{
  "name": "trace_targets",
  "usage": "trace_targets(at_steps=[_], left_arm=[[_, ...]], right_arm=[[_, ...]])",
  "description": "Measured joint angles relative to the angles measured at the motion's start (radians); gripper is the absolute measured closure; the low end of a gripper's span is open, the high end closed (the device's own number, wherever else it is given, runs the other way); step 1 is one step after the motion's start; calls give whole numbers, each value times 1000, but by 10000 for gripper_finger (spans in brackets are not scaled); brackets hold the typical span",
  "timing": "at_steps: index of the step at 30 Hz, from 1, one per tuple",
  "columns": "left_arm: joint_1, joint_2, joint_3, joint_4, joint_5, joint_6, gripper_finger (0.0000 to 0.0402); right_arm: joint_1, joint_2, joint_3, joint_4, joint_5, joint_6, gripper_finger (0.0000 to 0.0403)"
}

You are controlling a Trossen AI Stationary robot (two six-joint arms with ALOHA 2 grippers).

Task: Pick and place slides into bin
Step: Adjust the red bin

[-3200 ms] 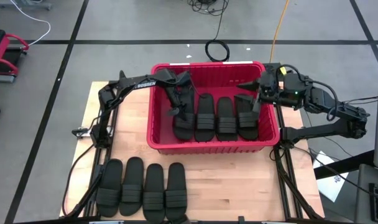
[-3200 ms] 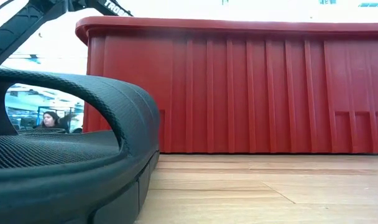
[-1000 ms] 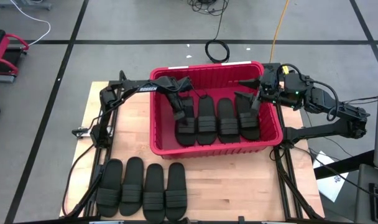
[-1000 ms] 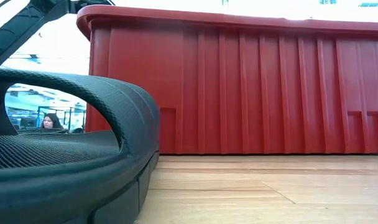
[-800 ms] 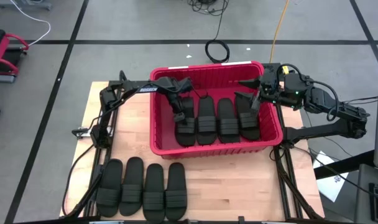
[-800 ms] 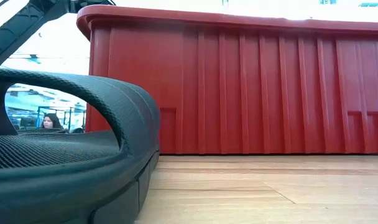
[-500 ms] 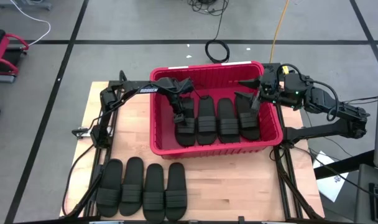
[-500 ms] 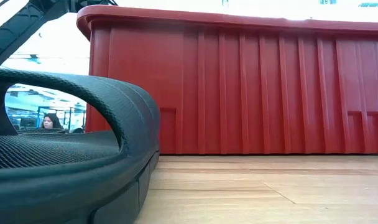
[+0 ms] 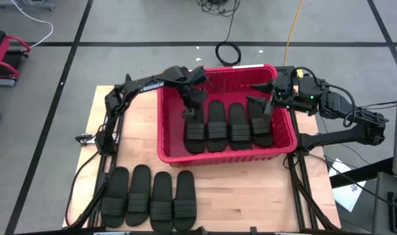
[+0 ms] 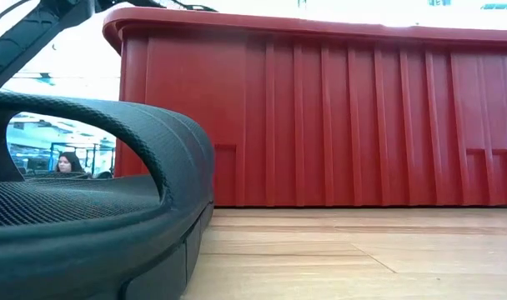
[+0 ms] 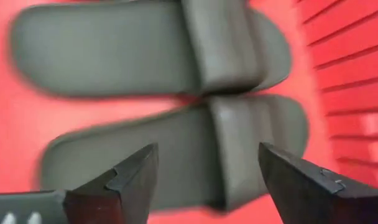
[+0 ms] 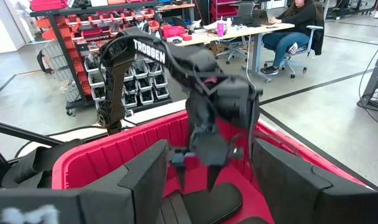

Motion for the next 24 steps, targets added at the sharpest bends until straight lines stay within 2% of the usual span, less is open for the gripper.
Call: trace_targets(at_steps=[3, 5, 13, 14, 24], left_arm=[[22, -6, 67, -65, -115, -1, 168], [45, -25, 77, -83, -155, -9, 198], [163, -65, 79, -216, -260, -78, 375], [177, -65, 79, -224, -271, -96, 388], [238, -66, 78, -221, -363, -121, 399]], right_arm=[[0, 0, 0, 0, 0, 0, 181], [0, 0, 0, 0, 0, 0, 181], [0, 0, 0, 0, -1, 0, 181], [0, 0, 0, -1, 0, -1, 181], [0, 0, 0, 1, 0, -26, 181]])
